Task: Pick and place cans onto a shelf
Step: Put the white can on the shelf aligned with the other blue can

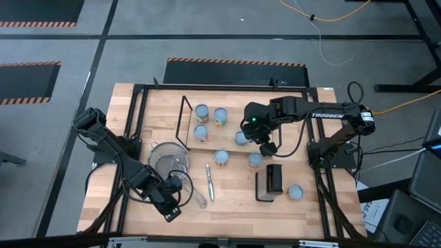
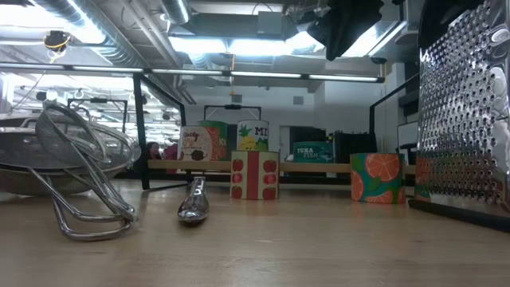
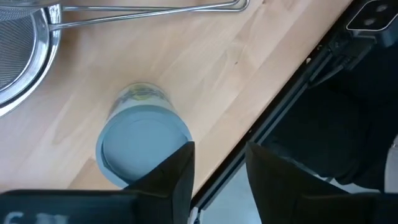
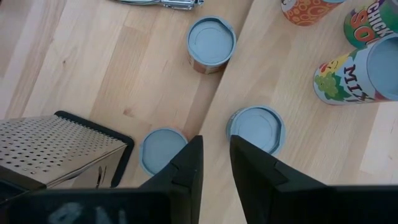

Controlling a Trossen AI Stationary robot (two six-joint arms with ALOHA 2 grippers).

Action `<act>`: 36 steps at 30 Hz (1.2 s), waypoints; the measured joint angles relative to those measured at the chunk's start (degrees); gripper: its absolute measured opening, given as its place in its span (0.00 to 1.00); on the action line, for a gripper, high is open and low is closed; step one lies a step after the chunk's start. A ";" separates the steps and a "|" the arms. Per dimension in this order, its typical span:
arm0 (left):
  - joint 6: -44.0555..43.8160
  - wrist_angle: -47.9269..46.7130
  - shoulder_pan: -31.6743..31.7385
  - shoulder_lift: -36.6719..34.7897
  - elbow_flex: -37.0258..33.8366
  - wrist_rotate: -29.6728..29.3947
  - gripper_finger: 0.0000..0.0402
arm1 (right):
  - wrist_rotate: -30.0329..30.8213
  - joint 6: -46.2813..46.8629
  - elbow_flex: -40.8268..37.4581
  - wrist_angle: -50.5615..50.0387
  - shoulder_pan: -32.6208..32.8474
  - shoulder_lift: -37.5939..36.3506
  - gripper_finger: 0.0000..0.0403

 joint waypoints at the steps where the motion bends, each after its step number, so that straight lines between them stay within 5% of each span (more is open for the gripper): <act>1: -0.02 -0.10 0.00 0.00 0.00 0.00 0.35 | 0.00 0.00 0.00 0.01 0.02 0.00 0.21; 36: -0.27 -2.93 0.02 8.48 0.15 1.64 0.29 | 0.00 0.02 0.00 0.00 0.00 0.02 0.21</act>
